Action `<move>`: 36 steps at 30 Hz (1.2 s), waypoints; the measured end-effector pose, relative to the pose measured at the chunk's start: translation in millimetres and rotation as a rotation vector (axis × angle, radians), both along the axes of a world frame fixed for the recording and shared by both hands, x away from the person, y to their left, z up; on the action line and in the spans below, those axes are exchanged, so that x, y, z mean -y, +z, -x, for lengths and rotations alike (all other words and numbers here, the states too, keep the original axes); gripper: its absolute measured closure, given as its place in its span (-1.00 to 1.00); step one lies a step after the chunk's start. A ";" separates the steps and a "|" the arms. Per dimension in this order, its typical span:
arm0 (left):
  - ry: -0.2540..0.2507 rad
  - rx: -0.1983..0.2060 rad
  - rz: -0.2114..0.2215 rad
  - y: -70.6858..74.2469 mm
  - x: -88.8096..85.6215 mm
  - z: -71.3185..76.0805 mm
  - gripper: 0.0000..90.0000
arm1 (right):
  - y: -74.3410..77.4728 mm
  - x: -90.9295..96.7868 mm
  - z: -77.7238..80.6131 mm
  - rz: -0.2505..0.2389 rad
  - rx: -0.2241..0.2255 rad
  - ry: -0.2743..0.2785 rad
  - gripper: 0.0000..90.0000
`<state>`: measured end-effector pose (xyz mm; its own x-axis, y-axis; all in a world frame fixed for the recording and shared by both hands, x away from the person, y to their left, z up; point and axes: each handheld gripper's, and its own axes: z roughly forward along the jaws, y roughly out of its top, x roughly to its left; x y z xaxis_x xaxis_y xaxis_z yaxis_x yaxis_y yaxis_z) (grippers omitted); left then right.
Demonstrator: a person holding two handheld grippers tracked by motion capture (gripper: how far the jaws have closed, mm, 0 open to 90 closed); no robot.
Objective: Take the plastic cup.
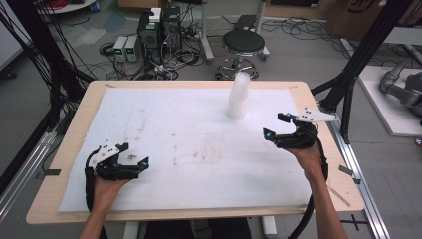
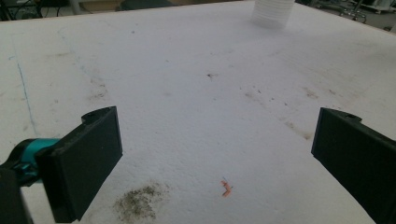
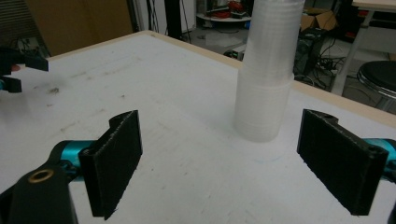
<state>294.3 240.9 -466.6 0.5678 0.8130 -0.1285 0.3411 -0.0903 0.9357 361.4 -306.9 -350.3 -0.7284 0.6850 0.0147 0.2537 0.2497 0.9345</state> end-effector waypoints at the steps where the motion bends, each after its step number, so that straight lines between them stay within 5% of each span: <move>1: 0.000 0.000 0.001 0.0 0.0 0.0 -0.96 | 0.0 0.0 0.0 0.000 0.000 0.000 -0.70; 15: -0.002 -0.009 -0.004 0.0 0.4 -0.7 -0.96 | 43.3 2.2 -53.5 0.021 -0.023 0.074 -0.71; 22: -0.006 -0.001 -0.017 0.2 2.0 -0.1 -0.96 | 61.3 -0.4 -76.3 0.018 0.000 0.111 -0.71; 36: -0.010 -0.003 -0.020 0.1 1.9 -0.5 -0.96 | 68.2 -2.7 -116.5 0.028 -0.010 0.133 -0.71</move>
